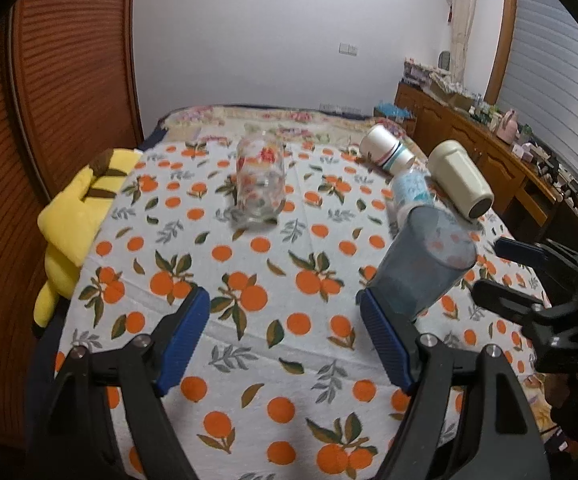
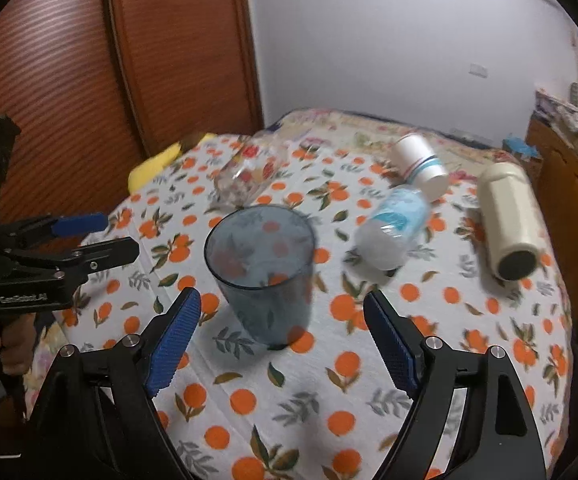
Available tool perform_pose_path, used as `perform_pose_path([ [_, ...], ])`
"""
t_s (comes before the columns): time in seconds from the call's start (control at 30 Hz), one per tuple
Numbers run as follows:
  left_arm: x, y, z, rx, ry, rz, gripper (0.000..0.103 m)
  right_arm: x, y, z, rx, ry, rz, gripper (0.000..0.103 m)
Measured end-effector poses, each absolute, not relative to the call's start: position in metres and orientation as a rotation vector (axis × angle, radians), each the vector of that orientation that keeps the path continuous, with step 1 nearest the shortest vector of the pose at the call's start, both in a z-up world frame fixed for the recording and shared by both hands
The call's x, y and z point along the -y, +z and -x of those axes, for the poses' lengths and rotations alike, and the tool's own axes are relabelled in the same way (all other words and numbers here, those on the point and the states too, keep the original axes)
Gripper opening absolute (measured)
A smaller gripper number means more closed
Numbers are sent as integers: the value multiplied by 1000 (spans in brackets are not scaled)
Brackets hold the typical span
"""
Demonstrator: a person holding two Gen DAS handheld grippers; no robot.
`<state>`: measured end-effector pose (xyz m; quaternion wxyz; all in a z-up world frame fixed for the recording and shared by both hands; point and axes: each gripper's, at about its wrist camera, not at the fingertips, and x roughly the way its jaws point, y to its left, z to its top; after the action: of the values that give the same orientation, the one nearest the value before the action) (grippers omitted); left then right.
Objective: Flip cup upright
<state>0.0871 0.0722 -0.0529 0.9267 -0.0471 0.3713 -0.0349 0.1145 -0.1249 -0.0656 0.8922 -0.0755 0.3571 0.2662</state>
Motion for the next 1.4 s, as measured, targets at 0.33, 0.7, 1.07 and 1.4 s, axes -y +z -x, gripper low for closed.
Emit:
perform_pose_path([
  [0.33, -41, -26, -62, -606, -64, 26, 84, 170, -38, -79, -601, 445, 68, 91],
  [0.7, -17, -15, -41, -554, -92, 4, 88, 190, -36, -62, -572, 385, 37, 92],
  [1.07, -15, -18, -40, -564, -90, 13, 88, 193, -33, -60, -565, 378, 38, 93],
  [1.4, -16, -16, -38, -554, -83, 8, 88, 192, -33, -60, -563, 377, 40, 93],
])
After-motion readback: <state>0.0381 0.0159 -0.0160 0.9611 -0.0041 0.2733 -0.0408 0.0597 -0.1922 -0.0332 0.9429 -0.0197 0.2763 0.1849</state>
